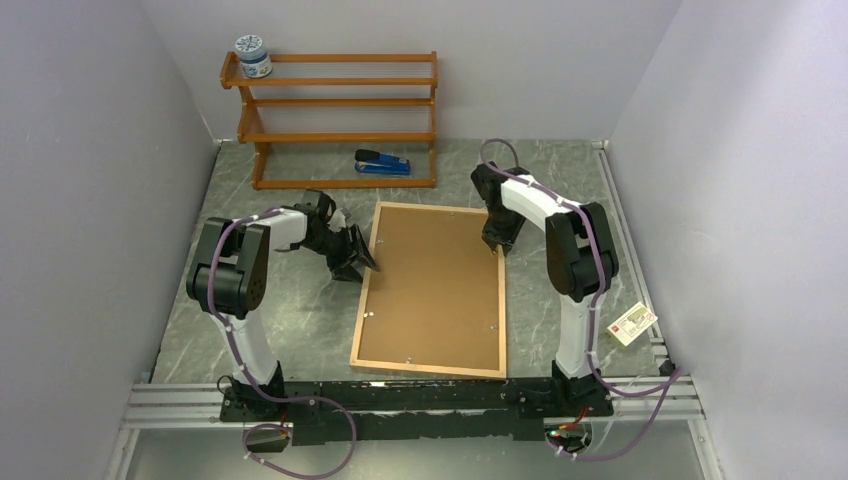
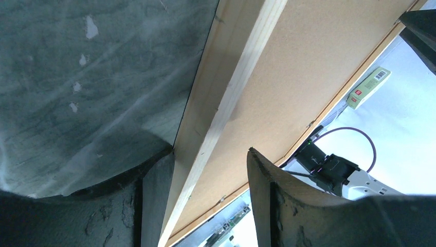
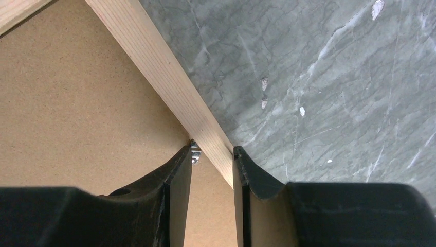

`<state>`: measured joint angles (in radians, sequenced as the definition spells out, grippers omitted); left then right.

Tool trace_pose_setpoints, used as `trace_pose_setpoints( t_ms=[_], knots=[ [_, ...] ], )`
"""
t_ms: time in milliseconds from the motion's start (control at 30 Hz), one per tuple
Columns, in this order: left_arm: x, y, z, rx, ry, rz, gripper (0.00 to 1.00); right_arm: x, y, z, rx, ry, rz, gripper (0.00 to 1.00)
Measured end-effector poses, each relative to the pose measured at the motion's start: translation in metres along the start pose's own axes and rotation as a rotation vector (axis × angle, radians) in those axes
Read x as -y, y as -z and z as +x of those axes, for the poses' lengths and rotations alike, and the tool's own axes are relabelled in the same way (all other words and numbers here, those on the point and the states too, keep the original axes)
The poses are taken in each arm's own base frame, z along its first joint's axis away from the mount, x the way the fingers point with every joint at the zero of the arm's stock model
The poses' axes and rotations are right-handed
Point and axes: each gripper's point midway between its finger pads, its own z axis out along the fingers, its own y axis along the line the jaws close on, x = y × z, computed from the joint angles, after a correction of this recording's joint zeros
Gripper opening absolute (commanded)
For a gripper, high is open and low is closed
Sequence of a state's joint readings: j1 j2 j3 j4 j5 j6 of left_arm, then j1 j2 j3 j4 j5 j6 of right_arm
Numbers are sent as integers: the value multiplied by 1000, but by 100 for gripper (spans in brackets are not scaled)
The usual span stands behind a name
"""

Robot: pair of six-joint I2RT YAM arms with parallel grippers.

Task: Put the photo into the frame
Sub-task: Install the photo frame at the center of the board.

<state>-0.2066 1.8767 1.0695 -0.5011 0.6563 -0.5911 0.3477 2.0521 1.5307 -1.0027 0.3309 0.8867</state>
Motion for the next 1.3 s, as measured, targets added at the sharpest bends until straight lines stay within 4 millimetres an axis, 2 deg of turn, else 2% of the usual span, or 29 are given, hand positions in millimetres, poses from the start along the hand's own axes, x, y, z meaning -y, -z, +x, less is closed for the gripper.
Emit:
trace_pose_setpoints(
  t_ms=[67,133,267,400,467,633,833,867,1000,1067,1300],
  knots=[
    [0,0,0,0,0,-2,61,0,0,-1,7,-17,-11,32],
    [0,0,0,0,-1,-4,61,-1,0,-2,13,-36,-22,36],
    [0,0,0,0,-1,-9,61,-2,-1,-3,8,-54,-31,41],
    [0,0,0,1,-2,-13,61,-2,-2,-2,-2,-59,-39,41],
    [0,0,0,1,-3,-15,61,-3,-2,-1,-6,-59,-44,34],
    [0,0,0,2,-3,-16,61,-1,-1,-1,2,-45,-54,3],
    [0,0,0,2,-3,-16,61,1,-1,-5,19,-8,-54,0],
    [0,0,0,2,-3,-16,61,1,0,-5,19,-8,-54,3],
    [0,0,0,2,-3,-17,61,0,0,-6,20,-10,-56,36],
    [0,0,0,2,-2,-18,61,-2,-1,-7,22,-23,-62,48],
    [1,0,0,3,-5,-29,65,1,0,-7,18,-3,-50,66]
  ],
)
